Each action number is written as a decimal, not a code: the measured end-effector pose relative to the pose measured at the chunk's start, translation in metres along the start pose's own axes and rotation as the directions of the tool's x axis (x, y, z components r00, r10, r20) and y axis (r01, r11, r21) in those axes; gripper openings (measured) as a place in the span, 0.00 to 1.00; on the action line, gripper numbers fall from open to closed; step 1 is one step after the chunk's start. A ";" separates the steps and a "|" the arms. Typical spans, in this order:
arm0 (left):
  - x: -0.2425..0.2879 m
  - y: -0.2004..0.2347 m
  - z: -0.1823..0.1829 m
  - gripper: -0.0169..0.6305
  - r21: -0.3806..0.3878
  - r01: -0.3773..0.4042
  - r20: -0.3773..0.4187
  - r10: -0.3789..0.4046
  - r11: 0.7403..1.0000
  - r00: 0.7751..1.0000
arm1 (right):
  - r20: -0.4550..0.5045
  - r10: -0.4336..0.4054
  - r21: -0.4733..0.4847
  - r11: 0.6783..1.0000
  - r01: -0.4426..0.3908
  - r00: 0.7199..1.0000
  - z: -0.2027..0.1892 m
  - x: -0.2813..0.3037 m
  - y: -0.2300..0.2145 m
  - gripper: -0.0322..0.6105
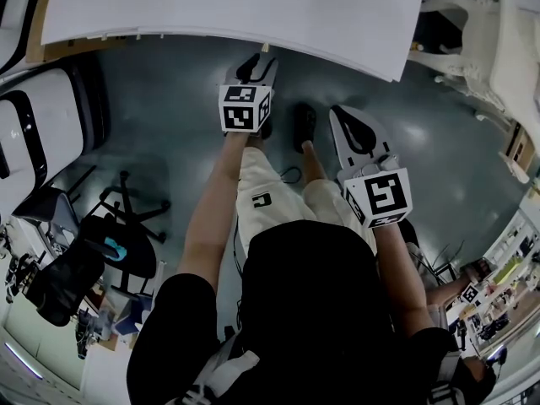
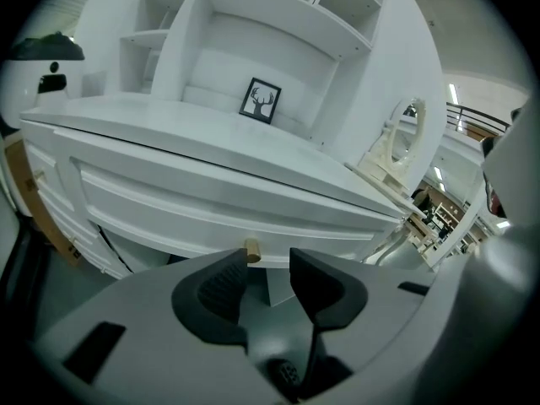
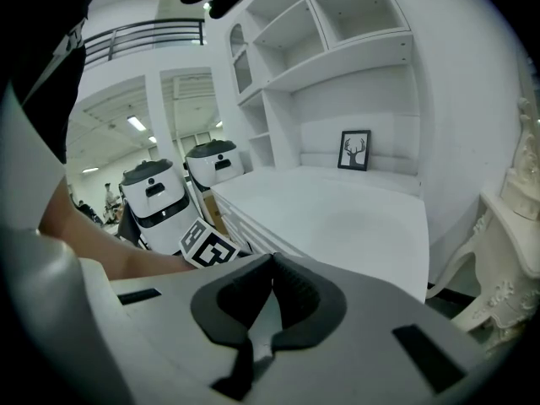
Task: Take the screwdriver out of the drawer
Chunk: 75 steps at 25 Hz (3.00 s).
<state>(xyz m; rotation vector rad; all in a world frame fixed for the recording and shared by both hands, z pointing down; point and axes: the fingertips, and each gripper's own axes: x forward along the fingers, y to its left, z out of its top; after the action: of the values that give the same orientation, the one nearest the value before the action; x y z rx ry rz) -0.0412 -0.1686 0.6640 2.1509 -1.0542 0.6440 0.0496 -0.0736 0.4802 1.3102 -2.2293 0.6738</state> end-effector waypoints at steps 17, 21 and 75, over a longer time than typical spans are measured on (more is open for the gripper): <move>0.040 0.020 -0.003 0.16 -0.022 -0.079 0.008 0.079 0.997 0.997 | -0.031 0.011 0.005 1.000 -0.011 0.999 -0.019 0.008 -0.009 0.08; 0.040 0.019 -0.002 0.16 -0.022 -0.067 0.005 0.067 0.998 0.998 | -0.031 0.015 0.009 1.000 -0.015 0.999 -0.017 0.009 -0.010 0.08; -0.079 0.000 -0.114 0.15 -0.022 -0.143 -0.141 0.138 0.990 0.980 | -0.027 0.120 -0.077 0.990 -0.122 0.992 -0.007 -0.017 0.024 0.08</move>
<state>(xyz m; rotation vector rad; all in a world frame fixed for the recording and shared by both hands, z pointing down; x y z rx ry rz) -0.1014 -0.0461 0.6874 1.9859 -1.1395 0.8248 0.0369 -0.0478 0.4713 1.1318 -2.3073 0.6330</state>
